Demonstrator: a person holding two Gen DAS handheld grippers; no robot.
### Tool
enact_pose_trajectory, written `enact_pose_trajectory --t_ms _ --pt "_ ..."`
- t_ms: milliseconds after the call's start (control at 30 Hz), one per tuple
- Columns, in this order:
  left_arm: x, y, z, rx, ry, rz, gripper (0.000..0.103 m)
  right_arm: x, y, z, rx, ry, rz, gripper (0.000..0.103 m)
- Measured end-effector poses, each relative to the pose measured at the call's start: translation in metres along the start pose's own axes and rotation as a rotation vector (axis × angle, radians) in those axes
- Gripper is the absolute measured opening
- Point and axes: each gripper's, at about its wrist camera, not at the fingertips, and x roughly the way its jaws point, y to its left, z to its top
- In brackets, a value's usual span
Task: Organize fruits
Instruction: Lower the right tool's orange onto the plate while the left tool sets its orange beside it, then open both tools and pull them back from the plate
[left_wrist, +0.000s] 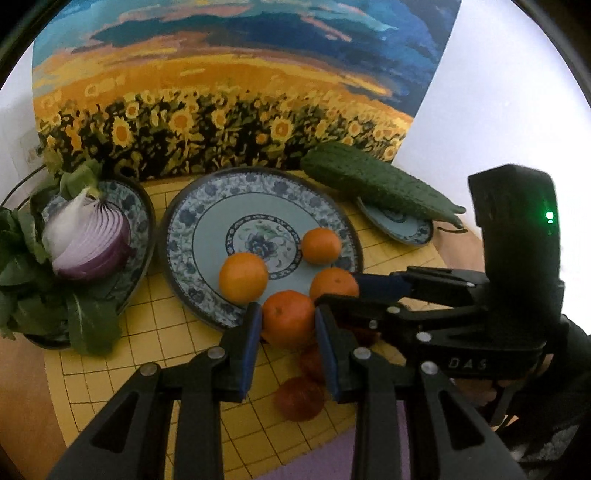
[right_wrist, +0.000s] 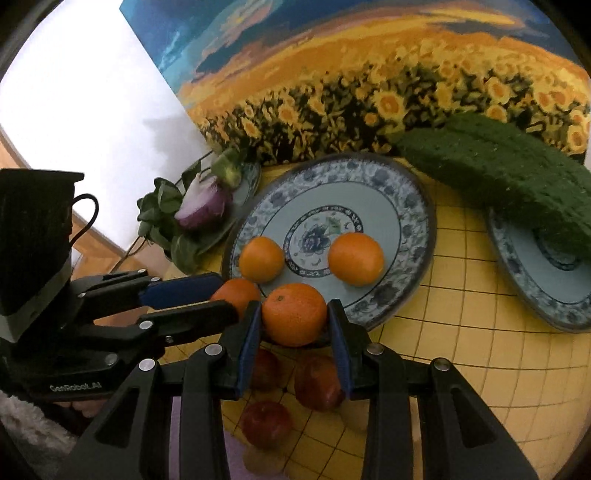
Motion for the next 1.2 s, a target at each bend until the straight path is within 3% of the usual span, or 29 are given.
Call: enact_pose_trajectory --t_ms 267,433,1200 --pt "0.001 0.001 0.001 -0.006 0.003 0.004 0.032 0.004 -0.007 0.001 0.018 -0.006 0.051 0.039" --pt "-0.001 -0.002 -0.002 -0.002 -0.001 0.015 0.042 -0.002 -0.007 0.000 0.035 -0.013 0.065 0.048" --pt "-0.047 -0.020 -0.016 0.021 -0.095 0.043 0.049 -0.050 0.014 -0.019 0.020 -0.069 0.004 0.049"
